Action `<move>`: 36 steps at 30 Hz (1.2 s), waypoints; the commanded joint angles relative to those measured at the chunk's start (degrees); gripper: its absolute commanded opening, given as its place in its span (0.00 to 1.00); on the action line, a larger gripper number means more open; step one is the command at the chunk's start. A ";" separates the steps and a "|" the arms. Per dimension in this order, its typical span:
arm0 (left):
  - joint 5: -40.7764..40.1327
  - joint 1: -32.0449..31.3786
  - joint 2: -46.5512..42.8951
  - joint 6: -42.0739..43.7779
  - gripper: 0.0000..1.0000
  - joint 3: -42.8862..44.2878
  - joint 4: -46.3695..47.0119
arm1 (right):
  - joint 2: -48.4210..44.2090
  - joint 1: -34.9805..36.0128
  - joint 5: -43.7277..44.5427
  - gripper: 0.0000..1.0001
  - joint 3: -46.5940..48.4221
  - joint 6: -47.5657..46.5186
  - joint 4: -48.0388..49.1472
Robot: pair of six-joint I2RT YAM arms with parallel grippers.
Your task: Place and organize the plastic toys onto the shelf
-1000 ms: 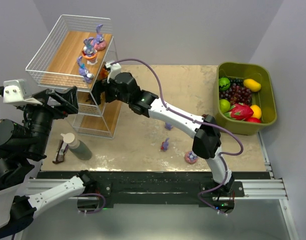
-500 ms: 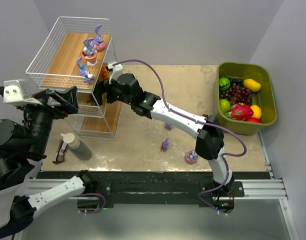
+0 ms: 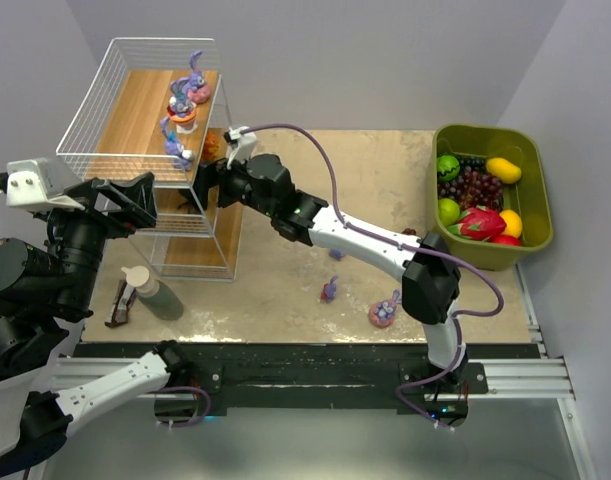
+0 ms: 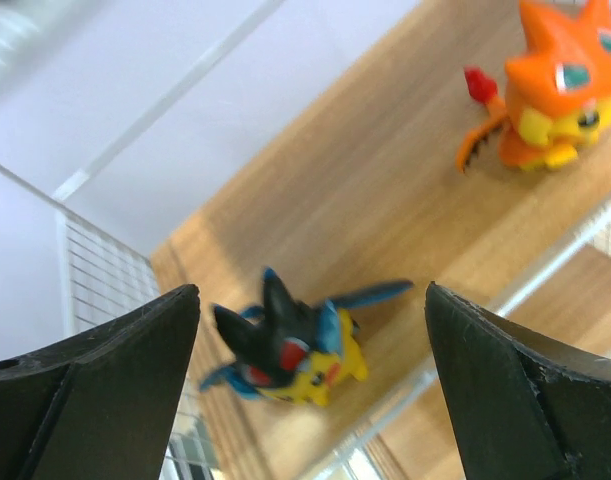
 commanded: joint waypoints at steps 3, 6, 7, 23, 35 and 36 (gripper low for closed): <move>-0.51 -0.12 -0.10 0.22 1.00 -0.20 1.41 | -5.07 1.19 -4.65 0.99 0.56 2.02 9.42; -0.59 -0.12 -0.28 0.22 1.00 -0.29 1.33 | -5.07 1.19 -4.47 0.99 0.39 2.29 9.68; -0.51 -0.12 -0.36 0.13 1.00 -0.20 1.24 | -5.07 1.19 -4.47 0.99 0.30 2.46 9.77; -0.51 -0.12 -0.28 -0.05 0.99 -0.46 1.41 | -8.67 1.19 -2.28 0.99 -3.83 1.93 10.65; 0.11 -0.12 -0.37 -0.57 1.00 -0.46 1.24 | -9.11 1.19 -0.69 0.98 -5.77 1.23 11.35; 0.02 -0.12 -0.37 -0.66 1.00 -0.46 1.24 | -9.03 1.19 -0.60 0.98 -6.03 1.23 11.53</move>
